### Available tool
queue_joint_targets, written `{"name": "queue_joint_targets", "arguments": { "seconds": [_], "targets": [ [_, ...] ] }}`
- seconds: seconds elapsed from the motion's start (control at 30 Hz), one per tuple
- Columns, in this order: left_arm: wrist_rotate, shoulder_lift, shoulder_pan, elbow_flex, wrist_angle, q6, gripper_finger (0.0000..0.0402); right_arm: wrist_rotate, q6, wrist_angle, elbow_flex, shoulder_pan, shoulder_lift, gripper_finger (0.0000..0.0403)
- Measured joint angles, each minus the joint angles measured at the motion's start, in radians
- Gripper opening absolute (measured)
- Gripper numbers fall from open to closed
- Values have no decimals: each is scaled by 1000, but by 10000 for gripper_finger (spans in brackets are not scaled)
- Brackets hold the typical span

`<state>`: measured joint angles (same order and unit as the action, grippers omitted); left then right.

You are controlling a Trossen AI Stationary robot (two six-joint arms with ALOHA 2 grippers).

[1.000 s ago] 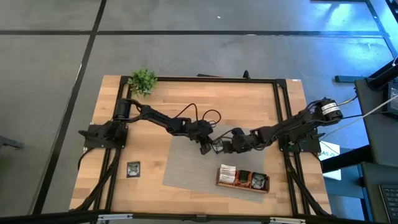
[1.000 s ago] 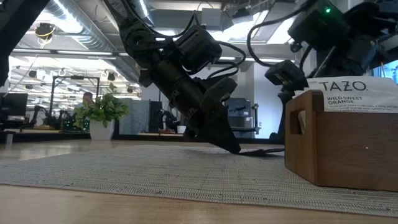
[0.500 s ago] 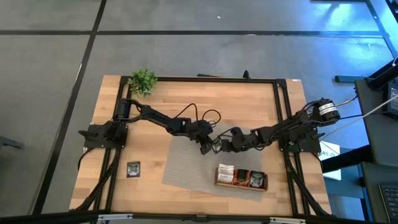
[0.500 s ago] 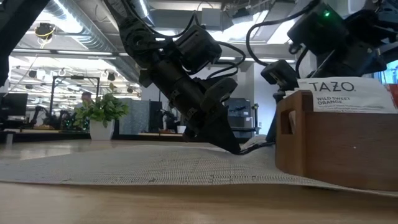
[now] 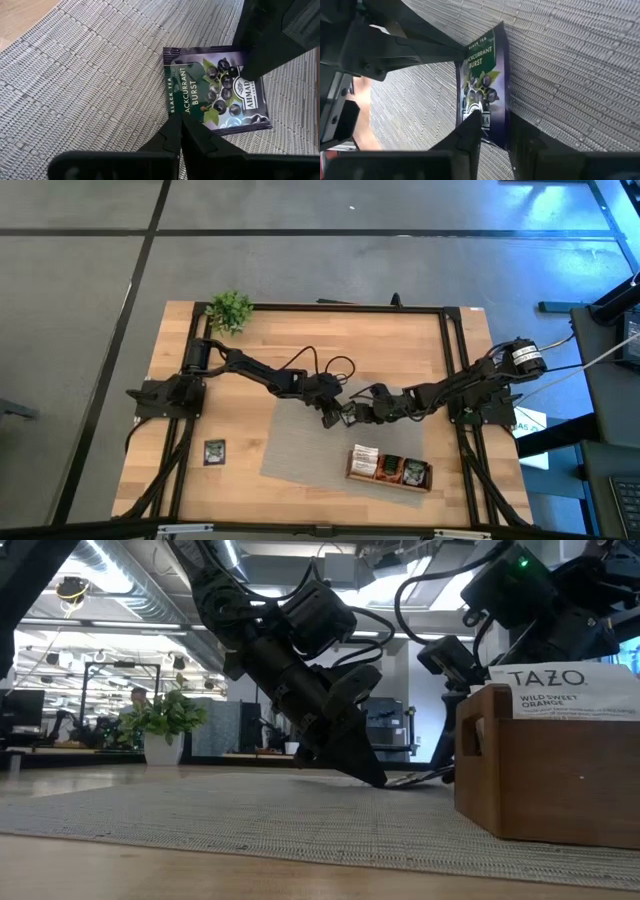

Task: Pick & Place Tea
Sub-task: Put the right black tea bag into the right compartment of the wooden organizer

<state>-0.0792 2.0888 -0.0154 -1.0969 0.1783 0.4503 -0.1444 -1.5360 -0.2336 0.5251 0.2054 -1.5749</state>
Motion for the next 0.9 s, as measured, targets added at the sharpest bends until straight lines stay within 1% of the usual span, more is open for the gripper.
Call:
{"name": "queue_joint_targets", "arguments": {
  "seconds": [0.27, 0.4, 0.57, 0.67, 0.77, 0.83, 0.9],
  "targets": [
    [0, -19, 1, 3, 5, -3, 6, 3, 54, 20, 2, 0, 0, 36],
    [-11, -59, -3, 8, -15, -76, 7, 3, 81, 13, 3, 0, 1, 7],
    [-17, -128, -18, 7, -31, -107, 6, 8, 108, 14, 2, 0, 6, 6],
    [-20, -175, -25, 7, -42, -126, 11, 2, 164, 17, 9, 0, 45, 4],
    [-22, -235, -29, 5, -33, -147, 20, -4, 259, 62, 38, 0, 108, 4],
    [-22, -276, -32, 5, -47, -149, 31, -7, 325, 141, 73, 0, 155, 3],
    [-21, -313, -33, 5, -70, -149, 47, -14, 372, 267, 121, 0, 207, 3]
  ]
}}
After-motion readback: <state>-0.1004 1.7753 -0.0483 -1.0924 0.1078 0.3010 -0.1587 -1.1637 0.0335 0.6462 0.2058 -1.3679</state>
